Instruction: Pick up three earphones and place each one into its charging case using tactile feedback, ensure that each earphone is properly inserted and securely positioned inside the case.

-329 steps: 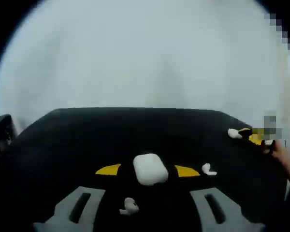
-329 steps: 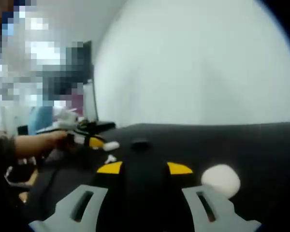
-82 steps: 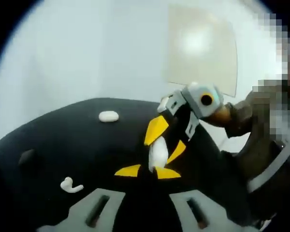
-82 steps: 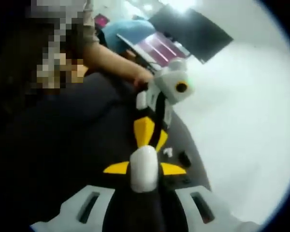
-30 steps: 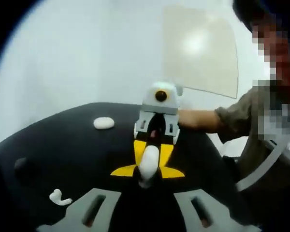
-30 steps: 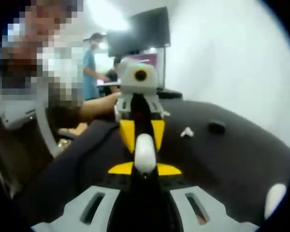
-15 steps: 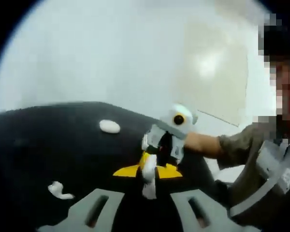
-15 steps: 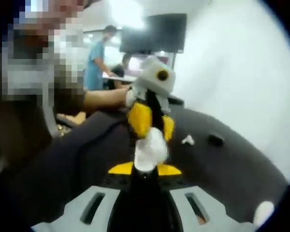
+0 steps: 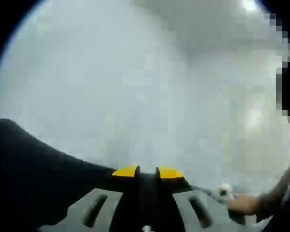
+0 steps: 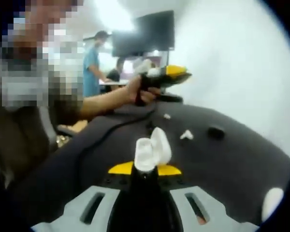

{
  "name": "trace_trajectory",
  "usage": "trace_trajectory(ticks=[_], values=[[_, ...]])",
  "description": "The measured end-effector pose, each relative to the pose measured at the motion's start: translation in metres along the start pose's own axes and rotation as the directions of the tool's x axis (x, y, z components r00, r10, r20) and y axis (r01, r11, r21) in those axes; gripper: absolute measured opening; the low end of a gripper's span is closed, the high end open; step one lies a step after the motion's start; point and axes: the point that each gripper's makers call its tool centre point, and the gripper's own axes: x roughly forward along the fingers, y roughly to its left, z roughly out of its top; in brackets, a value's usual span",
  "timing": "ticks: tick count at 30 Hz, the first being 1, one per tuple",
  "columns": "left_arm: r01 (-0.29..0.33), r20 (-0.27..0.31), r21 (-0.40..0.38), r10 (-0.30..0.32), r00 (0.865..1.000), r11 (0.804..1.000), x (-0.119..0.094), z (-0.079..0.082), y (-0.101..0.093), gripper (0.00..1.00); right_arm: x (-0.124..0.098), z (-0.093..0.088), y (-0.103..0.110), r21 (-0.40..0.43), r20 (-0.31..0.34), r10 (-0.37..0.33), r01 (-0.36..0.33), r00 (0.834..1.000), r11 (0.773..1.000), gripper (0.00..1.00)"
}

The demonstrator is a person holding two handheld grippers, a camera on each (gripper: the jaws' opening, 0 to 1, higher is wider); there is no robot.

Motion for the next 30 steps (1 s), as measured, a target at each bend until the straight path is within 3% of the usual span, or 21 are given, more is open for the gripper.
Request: trace_trajectory(ticks=[2, 3, 4, 6, 7, 9, 10, 11, 12, 13, 14, 16, 17, 18, 21, 23, 25, 27, 28, 29, 30], values=[[-0.057, -0.123, 0.042, 0.062, 0.991, 0.997, -0.012, -0.001, 0.018, 0.12, 0.0, 0.0, 0.001, -0.003, 0.001, 0.002, -0.002, 1.0, 1.0, 0.17], [-0.099, -0.196, 0.098, 0.117, 0.974, 0.99, -0.02, -0.006, 0.029, 0.12, 0.0, 0.0, 0.001, -0.003, 0.001, 0.003, -0.003, 1.0, 1.0, 0.17], [-0.13, -0.304, 0.172, 0.178, 0.936, 0.976, -0.033, -0.015, 0.041, 0.12, 0.0, 0.001, 0.001, -0.004, 0.001, 0.004, -0.004, 1.0, 1.0, 0.17], [-0.12, -0.446, 0.287, 0.243, 0.861, 0.951, -0.054, -0.03, 0.051, 0.12, 0.0, 0.001, 0.003, -0.014, 0.001, 0.006, -0.006, 1.0, 1.0, 0.17], [-0.092, -0.493, 0.321, 0.249, 0.834, 0.943, -0.06, -0.036, 0.051, 0.12, 0.0, 0.001, 0.003, -0.017, 0.001, 0.007, -0.007, 1.0, 1.0, 0.17], [-0.039, -0.587, 0.408, 0.295, 0.754, 0.912, -0.076, -0.05, 0.05, 0.12, 0.0, 0.002, 0.004, -0.024, 0.0, 0.007, -0.007, 1.0, 1.0, 0.17], [-0.002, -0.612, 0.47, 0.327, 0.72, 0.883, -0.08, -0.055, 0.049, 0.12, 0.0, 0.002, 0.004, -0.027, 0.0, 0.007, -0.007, 1.0, 1.0, 0.17], [0.02, -0.609, 0.536, 0.37, 0.701, 0.844, -0.082, -0.056, 0.048, 0.12, 0.0, 0.002, 0.004, -0.029, 0.0, 0.007, -0.007, 1.0, 1.0, 0.17], [0.029, -0.587, 0.598, 0.413, 0.697, 0.801, -0.082, -0.057, 0.047, 0.11, 0.0, 0.003, 0.005, -0.031, 0.001, 0.007, -0.007, 1.0, 0.999, 0.17], [0.052, -0.56, 0.644, 0.423, 0.713, 0.764, -0.079, -0.056, 0.043, 0.1, 0.0, 0.003, 0.005, -0.034, 0.0, 0.006, -0.006, 1.0, 0.999, 0.17], [0.042, -0.545, 0.652, 0.43, 0.72, 0.757, -0.077, -0.057, 0.038, 0.09, 0.0, 0.003, 0.005, -0.036, 0.0, 0.005, -0.005, 1.0, 0.999, 0.17], [-0.064, -0.5, 0.599, 0.435, 0.749, 0.798, -0.074, -0.057, 0.031, 0.09, 0.001, 0.004, 0.005, -0.043, 0.001, 0.001, -0.001, 1.0, 0.999, 0.17], [-0.115, -0.48, 0.596, 0.468, 0.742, 0.794, -0.077, -0.057, 0.034, 0.09, 0.001, 0.004, 0.005, -0.044, 0.001, 0.0, 0.0, 1.0, 0.999, 0.17], [-0.128, -0.469, 0.62, 0.496, 0.731, 0.774, -0.079, -0.061, 0.036, 0.1, 0.001, 0.004, 0.004, -0.044, 0.001, -0.002, 0.002, 1.0, 0.999, 0.17], [-0.05, -0.503, 0.683, 0.519, 0.691, 0.729, -0.087, -0.085, 0.035, 0.16, 0.001, 0.004, 0.004, -0.053, 0.0, -0.003, 0.003, 1.0, 0.999, 0.17], [-0.044, -0.522, 0.683, 0.53, 0.669, 0.729, -0.09, -0.1, 0.035, 0.16, 0.002, 0.004, 0.004, -0.055, 0.0, -0.004, 0.004, 1.0, 0.998, 0.17], [-0.082, -0.511, 0.688, 0.562, 0.65, 0.721, -0.091, -0.105, 0.042, 0.16, 0.002, 0.005, 0.003, -0.061, 0.0, -0.004, 0.004, 1.0, 0.998, 0.17], [-0.088, -0.509, 0.694, 0.573, 0.643, 0.715, -0.09, -0.111, 0.05, 0.15, 0.003, 0.005, 0.002, -0.068, 0.0, -0.004, 0.004, 1.0, 0.998, 0.17], [-0.089, -0.52, 0.691, 0.579, 0.628, 0.718, -0.09, -0.117, 0.054, 0.15, 0.003, 0.005, 0.002, -0.07, 0.0, -0.005, 0.005, 1.0, 0.998, 0.17], [-0.086, -0.521, 0.69, 0.576, 0.63, 0.718, -0.088, -0.12, 0.057, 0.14, 0.004, 0.005, 0.002, -0.073, 0.0, -0.005, 0.005, 1.0, 0.997, 0.17], [-0.099, -0.506, 0.685, 0.569, 0.649, 0.722, -0.084, -0.119, 0.059, 0.13, 0.004, 0.005, 0.001, -0.074, 0.0, -0.006, 0.006, 1.0, 0.997, 0.17]])
